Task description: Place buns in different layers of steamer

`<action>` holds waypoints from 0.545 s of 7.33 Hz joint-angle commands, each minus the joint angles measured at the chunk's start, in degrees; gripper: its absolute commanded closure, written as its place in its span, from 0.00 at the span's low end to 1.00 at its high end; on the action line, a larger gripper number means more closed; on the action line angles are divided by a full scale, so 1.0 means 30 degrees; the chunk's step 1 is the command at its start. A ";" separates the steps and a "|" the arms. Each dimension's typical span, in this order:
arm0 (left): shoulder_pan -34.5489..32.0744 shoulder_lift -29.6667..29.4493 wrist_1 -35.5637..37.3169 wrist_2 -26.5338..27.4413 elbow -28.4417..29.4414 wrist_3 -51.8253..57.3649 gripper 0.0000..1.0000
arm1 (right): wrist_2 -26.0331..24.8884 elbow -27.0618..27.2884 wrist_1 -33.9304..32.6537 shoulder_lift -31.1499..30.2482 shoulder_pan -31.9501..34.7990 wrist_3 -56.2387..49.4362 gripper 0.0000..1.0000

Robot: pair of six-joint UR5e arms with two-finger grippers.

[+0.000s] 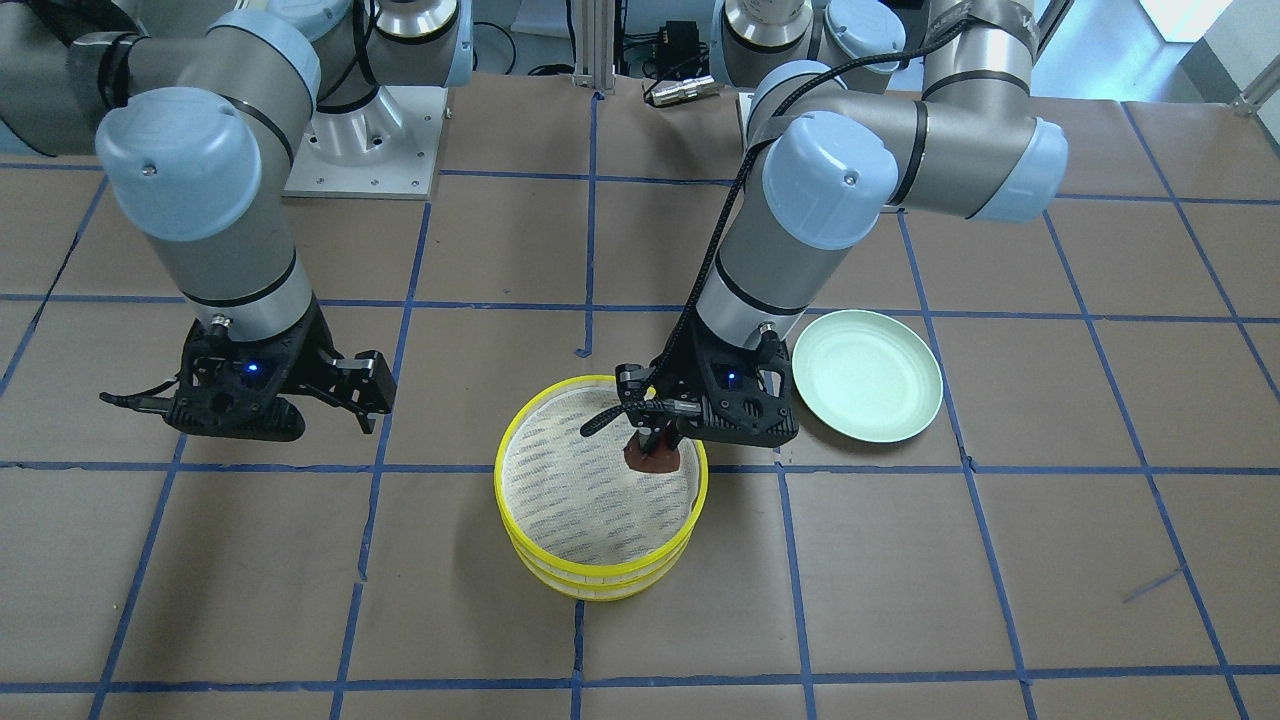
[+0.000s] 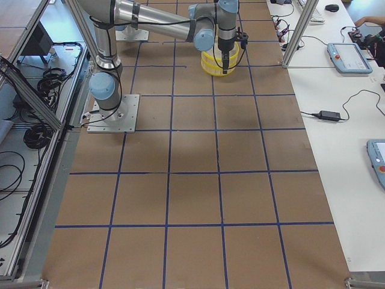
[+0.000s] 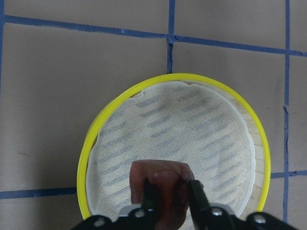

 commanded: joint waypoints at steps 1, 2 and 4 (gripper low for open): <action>-0.0022 0.0000 0.0029 0.0081 0.0257 0.0527 0.00 | 0.1332 -0.0287 0.0223 -0.0151 -0.0489 -0.0002 0.03; -0.0022 0.0001 0.0000 0.0140 0.0258 0.0589 0.00 | 0.1398 -0.0927 0.1965 -0.0907 -0.0550 -0.0002 0.03; 0.0268 0.0670 -0.0378 0.1041 0.0520 0.2651 0.00 | 0.1281 -0.1694 0.4935 -0.1937 -0.0171 0.0201 0.01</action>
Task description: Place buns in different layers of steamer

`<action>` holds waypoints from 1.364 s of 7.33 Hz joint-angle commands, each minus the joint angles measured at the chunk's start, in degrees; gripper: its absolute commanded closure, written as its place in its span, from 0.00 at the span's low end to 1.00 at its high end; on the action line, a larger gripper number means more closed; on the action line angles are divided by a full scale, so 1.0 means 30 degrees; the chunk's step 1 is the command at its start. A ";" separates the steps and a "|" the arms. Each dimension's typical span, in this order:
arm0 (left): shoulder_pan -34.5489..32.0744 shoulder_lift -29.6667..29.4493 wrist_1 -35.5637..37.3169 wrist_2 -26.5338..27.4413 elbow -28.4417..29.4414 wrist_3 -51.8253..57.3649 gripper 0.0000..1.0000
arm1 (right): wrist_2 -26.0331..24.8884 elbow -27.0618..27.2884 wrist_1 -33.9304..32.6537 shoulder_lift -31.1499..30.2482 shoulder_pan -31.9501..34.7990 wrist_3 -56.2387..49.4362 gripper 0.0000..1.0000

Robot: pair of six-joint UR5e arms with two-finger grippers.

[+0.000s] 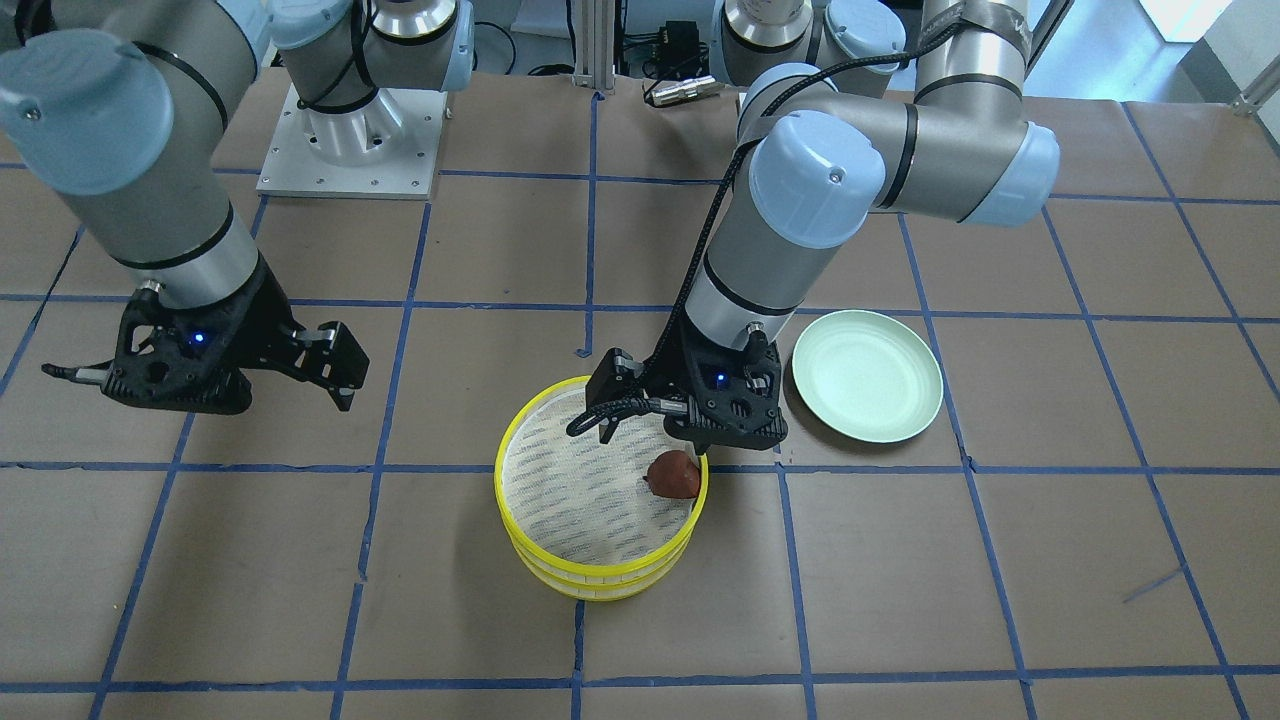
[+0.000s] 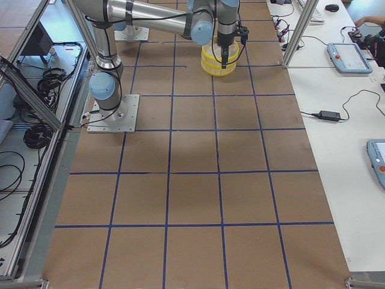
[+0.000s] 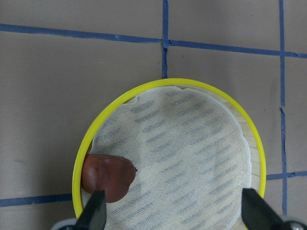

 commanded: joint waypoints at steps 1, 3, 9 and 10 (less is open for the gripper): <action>0.1286 0.0910 -0.2096 0.1256 0.0446 0.2744 0.00 | 0.0155 -0.0398 0.1645 -0.0934 0.0505 0.0147 0.00; 0.3397 0.2285 -0.8087 0.1320 0.2194 0.4621 0.00 | -0.0047 -0.0515 0.3479 -0.2133 0.1706 0.0119 0.00; 0.4285 0.3785 -1.2603 0.3488 0.2763 0.5803 0.00 | 0.0215 -0.2678 0.4894 -0.1936 0.0860 -0.0146 0.00; 0.4169 0.3785 -1.2603 0.3489 0.2676 0.5978 0.00 | 0.0244 -0.3177 0.5333 -0.1586 0.0802 -0.0552 0.00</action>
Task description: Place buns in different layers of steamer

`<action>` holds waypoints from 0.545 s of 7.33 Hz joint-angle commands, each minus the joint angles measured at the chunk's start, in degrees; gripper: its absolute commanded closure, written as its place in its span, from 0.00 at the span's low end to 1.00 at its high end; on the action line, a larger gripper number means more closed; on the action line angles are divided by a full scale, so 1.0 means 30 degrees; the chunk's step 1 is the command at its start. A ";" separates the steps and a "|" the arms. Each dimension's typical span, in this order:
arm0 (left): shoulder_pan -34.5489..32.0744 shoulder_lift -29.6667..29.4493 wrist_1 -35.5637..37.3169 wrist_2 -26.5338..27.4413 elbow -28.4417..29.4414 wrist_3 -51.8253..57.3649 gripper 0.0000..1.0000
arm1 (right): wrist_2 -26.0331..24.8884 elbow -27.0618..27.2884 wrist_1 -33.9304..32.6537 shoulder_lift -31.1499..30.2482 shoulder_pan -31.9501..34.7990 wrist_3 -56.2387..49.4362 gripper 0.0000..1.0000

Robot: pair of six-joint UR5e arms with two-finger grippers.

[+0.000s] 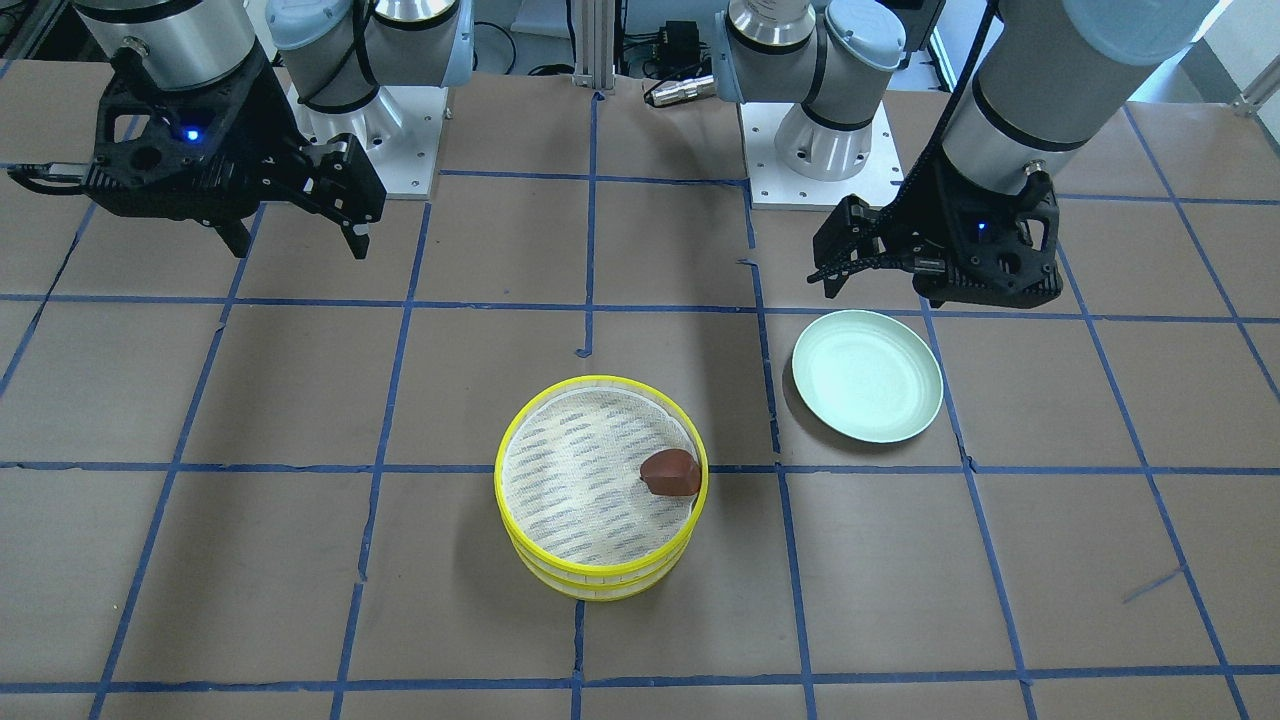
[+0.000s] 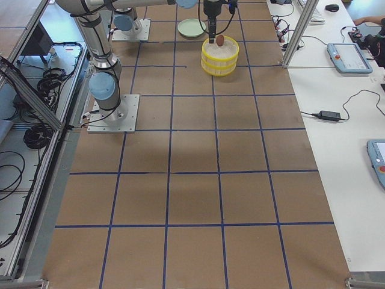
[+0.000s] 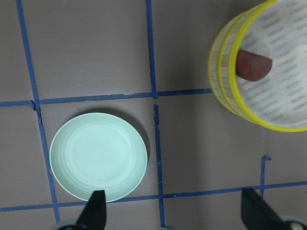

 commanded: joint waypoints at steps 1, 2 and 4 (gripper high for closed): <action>-0.0078 0.0035 0.0092 0.0058 -0.0153 0.0382 0.00 | 0.0037 -0.0911 0.0750 0.0540 -0.0053 -0.0357 0.00; -0.0078 0.0035 0.0093 0.0058 -0.0153 0.0384 0.00 | 0.0037 -0.0943 0.0781 0.0600 -0.0082 -0.0386 0.00; -0.0078 0.0064 0.0092 0.0058 -0.0328 0.0384 0.00 | -0.0051 -0.0856 0.0811 0.0571 -0.0140 -0.0386 0.00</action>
